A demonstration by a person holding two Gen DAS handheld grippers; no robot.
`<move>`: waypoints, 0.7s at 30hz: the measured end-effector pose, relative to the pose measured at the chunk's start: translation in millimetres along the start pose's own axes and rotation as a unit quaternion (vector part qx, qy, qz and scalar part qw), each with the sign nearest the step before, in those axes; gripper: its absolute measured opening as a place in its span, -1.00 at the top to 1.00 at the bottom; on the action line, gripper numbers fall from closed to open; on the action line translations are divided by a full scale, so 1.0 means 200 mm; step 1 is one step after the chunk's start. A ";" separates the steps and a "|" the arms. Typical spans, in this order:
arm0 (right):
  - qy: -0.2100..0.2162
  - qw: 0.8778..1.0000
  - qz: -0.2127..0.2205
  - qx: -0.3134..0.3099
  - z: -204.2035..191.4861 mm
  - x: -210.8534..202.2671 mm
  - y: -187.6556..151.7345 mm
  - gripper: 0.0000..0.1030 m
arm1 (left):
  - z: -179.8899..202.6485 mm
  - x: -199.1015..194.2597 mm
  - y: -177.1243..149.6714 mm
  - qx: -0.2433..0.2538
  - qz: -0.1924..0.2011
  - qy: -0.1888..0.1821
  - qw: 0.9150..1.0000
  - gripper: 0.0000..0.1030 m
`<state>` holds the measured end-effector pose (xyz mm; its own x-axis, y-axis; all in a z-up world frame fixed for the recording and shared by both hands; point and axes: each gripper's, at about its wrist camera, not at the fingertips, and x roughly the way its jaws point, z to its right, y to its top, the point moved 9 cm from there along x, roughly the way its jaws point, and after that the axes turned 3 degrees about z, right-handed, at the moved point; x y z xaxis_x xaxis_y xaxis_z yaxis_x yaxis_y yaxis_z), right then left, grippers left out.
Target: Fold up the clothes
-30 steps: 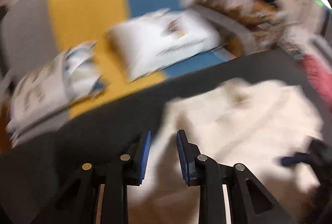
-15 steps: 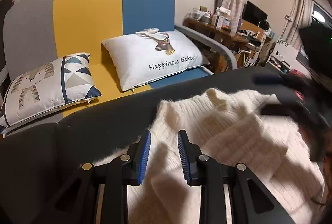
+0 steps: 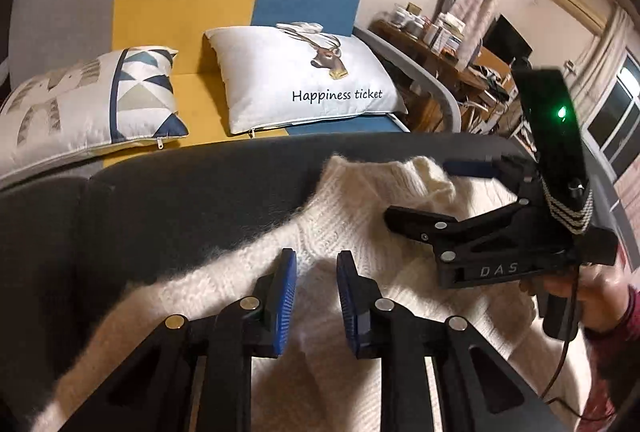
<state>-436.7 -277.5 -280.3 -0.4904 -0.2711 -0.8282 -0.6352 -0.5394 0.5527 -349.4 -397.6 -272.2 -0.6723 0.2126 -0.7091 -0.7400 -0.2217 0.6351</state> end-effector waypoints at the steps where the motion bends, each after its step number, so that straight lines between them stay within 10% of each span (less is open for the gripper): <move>1: 0.007 1.000 0.001 0.006 0.00 0.01 -0.01 -1.00 | 0.00 0.00 0.00 0.000 -0.001 0.003 1.000 0.58; 9: 0.026 0.999 0.029 -0.002 0.00 -0.09 0.02 -1.00 | 0.01 -0.08 0.00 -0.007 0.005 0.051 0.999 0.49; 21: 0.064 0.998 -0.012 0.022 -0.04 -0.22 -0.39 -1.00 | 0.03 -0.27 -0.27 -0.028 -0.011 0.127 0.991 0.40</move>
<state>-361.3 -229.1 -287.6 -0.3959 -0.3597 -0.8449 -0.6728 -0.5126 0.5335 -272.6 -390.6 -266.0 -0.6240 -0.0278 -0.7809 -0.7468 -0.2732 0.6064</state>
